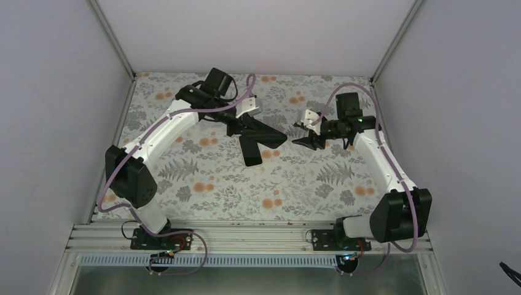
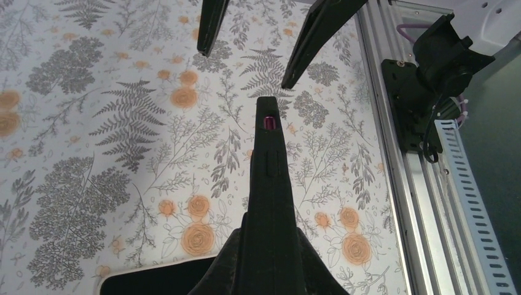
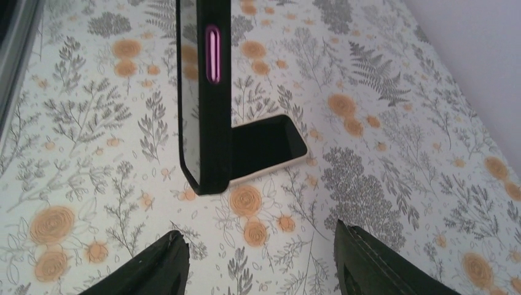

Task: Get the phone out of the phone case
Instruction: Remove the phone case from the phone.

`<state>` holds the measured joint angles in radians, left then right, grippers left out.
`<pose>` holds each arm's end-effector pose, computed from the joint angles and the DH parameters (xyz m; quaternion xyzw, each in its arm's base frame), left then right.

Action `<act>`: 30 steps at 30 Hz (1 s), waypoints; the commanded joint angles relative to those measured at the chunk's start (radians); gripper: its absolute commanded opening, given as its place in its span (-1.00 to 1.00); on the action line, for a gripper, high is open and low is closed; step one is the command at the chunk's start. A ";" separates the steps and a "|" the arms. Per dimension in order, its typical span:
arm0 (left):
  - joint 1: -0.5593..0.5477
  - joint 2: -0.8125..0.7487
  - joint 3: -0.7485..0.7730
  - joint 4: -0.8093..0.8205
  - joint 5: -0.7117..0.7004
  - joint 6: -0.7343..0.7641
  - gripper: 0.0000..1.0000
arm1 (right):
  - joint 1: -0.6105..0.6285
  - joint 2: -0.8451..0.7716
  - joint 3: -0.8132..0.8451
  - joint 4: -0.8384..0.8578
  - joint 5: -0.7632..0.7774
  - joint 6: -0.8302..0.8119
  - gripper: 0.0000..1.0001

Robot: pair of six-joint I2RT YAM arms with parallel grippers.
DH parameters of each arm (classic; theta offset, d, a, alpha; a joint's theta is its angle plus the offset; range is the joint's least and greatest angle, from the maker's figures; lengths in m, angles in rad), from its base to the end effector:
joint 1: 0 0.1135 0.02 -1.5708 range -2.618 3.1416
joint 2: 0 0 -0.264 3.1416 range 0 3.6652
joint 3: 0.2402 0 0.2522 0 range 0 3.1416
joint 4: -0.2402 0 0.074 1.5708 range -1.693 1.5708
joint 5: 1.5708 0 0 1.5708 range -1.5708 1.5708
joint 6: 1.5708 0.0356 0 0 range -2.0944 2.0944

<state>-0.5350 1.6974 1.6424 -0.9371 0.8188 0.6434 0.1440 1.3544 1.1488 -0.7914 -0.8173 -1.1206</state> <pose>0.2921 -0.2034 0.3395 0.5830 0.6679 -0.3668 0.2820 0.2622 0.0643 0.2975 -0.6109 0.6435 0.2148 0.4081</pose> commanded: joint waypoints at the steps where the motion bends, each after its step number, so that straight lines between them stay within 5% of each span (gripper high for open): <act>1: -0.003 0.000 0.019 0.061 0.038 -0.001 -0.95 | 0.015 -0.030 0.034 0.005 -0.083 0.052 0.22; 30: -0.036 -0.009 0.029 0.018 0.073 0.026 -0.95 | 0.044 0.078 0.049 0.203 0.068 0.152 -0.02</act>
<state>-0.5453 1.6997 1.6424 -0.9001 0.7658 0.6407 0.1844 1.3972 1.1595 -0.6731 -0.8162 -0.9924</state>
